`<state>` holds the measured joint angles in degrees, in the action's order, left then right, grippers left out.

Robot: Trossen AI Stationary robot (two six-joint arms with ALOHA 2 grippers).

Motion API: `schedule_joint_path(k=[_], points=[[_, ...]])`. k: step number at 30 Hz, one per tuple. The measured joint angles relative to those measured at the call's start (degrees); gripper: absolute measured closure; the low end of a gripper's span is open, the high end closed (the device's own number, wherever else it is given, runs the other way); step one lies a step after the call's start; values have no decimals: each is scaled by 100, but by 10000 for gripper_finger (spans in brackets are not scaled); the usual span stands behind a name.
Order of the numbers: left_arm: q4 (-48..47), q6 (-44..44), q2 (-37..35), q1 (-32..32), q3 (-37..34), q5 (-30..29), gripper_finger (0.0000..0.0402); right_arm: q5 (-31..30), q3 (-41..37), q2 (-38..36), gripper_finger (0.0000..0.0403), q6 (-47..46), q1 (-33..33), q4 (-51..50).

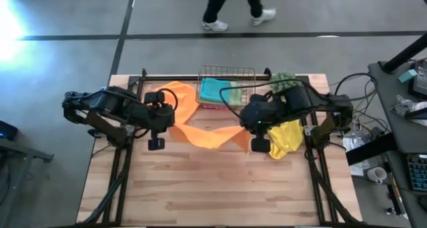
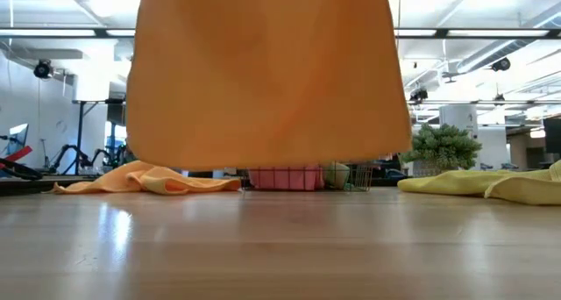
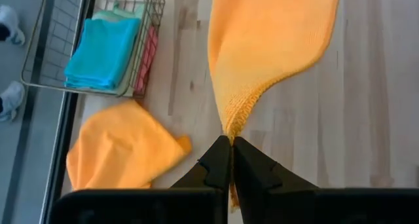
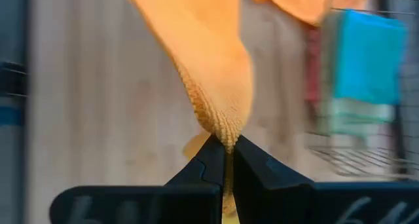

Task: Fold microfiber towels
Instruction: Fold the bottom orange microfiber cloth

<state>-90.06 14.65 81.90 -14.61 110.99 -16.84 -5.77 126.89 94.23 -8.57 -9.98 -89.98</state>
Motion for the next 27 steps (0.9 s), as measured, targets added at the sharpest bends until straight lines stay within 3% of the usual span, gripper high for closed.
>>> schedule_joint_path(k=[5, 14, 20, 27], points=[[6, 203, 67, 47, -79, 9, 401, -327, -465, -131, 394, 258, 53, 3], [2, 897, 322, -355, -694, 1152, 401, -261, -1567, -148, 394, -200, -386, 326], [1, 842, 325, -426, -956, 1176, 401, -313, -1927, -202, 394, -383, -500, 380], [3, 285, 308, -141, -858, 999, 401, -982, -1747, -382, 394, -245, -293, 126]])
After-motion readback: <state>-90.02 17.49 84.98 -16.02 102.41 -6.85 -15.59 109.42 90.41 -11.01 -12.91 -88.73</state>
